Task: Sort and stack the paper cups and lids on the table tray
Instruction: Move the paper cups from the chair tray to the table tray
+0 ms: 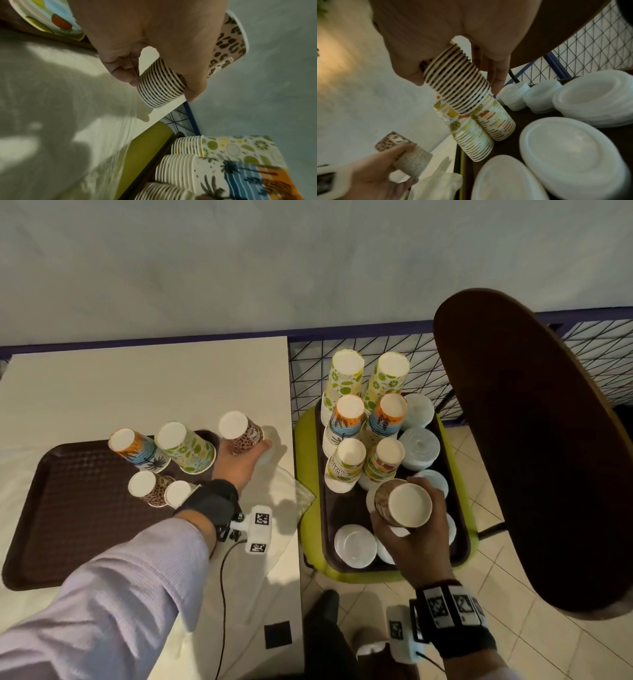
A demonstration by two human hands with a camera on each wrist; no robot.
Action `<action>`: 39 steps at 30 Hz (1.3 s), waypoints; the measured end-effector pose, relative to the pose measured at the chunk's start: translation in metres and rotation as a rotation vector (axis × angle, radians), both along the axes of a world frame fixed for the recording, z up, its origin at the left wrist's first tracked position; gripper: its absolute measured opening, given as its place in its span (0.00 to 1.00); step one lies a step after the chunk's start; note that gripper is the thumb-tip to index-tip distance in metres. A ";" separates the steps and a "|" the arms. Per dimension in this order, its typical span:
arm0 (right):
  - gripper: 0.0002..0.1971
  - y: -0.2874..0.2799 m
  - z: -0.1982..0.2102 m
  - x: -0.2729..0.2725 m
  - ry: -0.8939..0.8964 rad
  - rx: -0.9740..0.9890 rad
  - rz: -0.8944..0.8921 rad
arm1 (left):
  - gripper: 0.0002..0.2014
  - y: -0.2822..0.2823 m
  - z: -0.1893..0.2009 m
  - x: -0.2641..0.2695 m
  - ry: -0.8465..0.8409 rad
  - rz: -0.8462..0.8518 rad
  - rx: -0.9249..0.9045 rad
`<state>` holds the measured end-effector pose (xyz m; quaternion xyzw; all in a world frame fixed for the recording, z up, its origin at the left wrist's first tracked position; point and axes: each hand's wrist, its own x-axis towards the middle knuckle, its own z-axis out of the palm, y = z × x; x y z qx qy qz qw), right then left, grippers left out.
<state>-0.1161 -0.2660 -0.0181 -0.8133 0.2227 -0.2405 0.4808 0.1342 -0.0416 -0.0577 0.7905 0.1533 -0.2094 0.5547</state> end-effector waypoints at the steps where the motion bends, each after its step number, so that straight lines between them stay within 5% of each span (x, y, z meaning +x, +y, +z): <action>1: 0.41 0.003 0.004 -0.001 -0.002 0.010 0.009 | 0.48 0.000 -0.006 0.008 -0.006 0.012 0.028; 5: 0.42 0.011 0.012 -0.001 -0.016 0.009 0.060 | 0.56 0.001 -0.020 0.031 -0.010 0.016 0.118; 17: 0.37 0.033 0.024 0.010 0.051 0.087 0.186 | 0.50 0.004 -0.027 0.034 0.016 -0.143 0.366; 22: 0.35 0.039 0.027 0.022 0.022 0.182 0.203 | 0.49 0.006 0.010 -0.019 -0.024 -0.034 0.195; 27: 0.37 0.045 0.022 0.043 0.077 0.245 0.279 | 0.49 0.014 0.049 -0.096 -0.040 -0.509 -0.124; 30: 0.36 0.052 0.025 0.057 0.073 0.239 0.338 | 0.54 0.011 0.065 -0.114 -0.074 -0.698 -0.144; 39: 0.41 0.072 0.017 0.088 0.174 0.232 0.428 | 0.38 0.007 0.060 -0.101 -0.214 -0.508 -0.117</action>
